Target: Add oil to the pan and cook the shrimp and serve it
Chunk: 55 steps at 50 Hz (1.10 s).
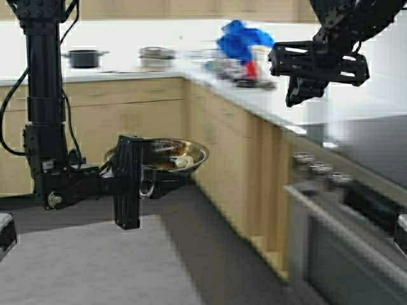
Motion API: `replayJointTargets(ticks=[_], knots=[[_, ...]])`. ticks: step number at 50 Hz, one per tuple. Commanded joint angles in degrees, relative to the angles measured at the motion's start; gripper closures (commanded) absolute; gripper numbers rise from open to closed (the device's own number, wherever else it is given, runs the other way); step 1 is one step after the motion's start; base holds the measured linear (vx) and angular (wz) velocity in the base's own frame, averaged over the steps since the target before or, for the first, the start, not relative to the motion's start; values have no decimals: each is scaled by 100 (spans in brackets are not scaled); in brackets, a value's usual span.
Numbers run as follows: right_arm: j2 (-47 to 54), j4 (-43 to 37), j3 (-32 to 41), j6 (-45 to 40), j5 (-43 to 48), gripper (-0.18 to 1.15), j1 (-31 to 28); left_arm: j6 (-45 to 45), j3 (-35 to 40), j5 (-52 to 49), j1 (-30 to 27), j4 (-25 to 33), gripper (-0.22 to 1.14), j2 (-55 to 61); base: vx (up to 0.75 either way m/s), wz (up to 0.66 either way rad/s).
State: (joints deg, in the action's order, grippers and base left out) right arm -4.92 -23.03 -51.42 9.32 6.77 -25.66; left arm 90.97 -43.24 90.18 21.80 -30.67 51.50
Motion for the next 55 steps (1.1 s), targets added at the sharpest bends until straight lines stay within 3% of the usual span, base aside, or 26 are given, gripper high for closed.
replayJointTargets(ticks=[1,55], knots=[[-105,44,141,0,18,90,-26,-316,79,141,-70,44,88,-475,-4,61],[79,88,439,-62,334,90,-26,-545,-404,141,-545,-123,88,-782,-2,53]])
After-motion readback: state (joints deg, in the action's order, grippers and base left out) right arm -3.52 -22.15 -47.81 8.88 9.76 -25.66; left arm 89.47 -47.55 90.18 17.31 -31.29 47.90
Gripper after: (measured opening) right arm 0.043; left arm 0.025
